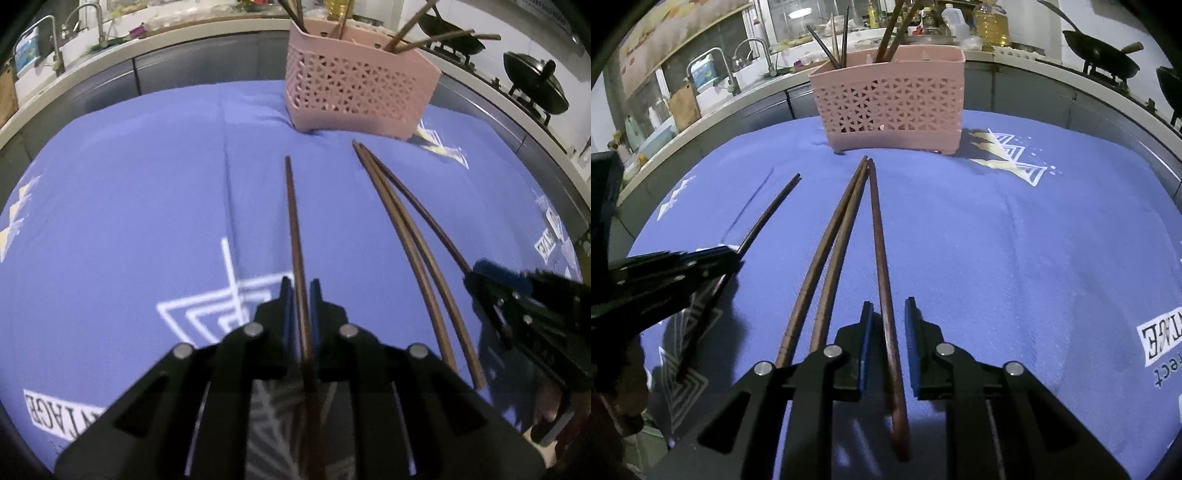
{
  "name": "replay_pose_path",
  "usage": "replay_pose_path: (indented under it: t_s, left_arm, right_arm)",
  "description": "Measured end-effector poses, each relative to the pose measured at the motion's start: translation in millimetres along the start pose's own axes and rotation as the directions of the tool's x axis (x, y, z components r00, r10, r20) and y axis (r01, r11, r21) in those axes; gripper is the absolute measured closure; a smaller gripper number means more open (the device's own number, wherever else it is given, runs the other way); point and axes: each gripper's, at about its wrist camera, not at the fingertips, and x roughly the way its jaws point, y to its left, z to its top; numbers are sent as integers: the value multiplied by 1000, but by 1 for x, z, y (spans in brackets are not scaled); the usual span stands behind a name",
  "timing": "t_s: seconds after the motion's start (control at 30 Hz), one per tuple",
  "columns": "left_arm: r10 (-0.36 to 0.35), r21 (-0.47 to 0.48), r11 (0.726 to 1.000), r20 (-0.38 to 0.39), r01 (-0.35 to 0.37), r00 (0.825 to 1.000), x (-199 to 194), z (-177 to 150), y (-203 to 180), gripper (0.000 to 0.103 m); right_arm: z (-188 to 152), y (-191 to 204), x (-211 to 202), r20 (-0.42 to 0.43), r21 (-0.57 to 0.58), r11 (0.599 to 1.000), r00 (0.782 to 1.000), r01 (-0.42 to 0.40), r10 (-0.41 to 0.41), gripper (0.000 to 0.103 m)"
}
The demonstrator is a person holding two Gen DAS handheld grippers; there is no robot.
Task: Organize utensils
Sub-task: 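Pinch a chopstick with the right tool while the left tool holds its own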
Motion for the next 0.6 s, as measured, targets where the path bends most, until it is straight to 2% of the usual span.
replay_pose_path:
  t_s: [0.2, 0.4, 0.5, 0.6]
  left_arm:
    - [-21, 3, 1000, 5, 21, 1000, -8, -11, 7, 96]
    - [-39, 43, 998, 14, 38, 999, -26, -43, 7, 96]
    - [-31, 72, 997, -14, 32, 999, -21, -35, 4, 95]
    - [-29, 71, 997, -25, 31, 999, -8, -13, 4, 95]
  right_arm:
    - [-12, -17, -13, -27, 1, 1000, 999, 20, -20, 97]
    - [-30, -25, -27, -64, 8, 1000, 998, -15, 15, 96]
    - [-17, -27, -20, -77, 22, 999, 996, -32, 34, 95]
    - [9, -26, -2, -100, 15, 999, 994, -51, 53, 94]
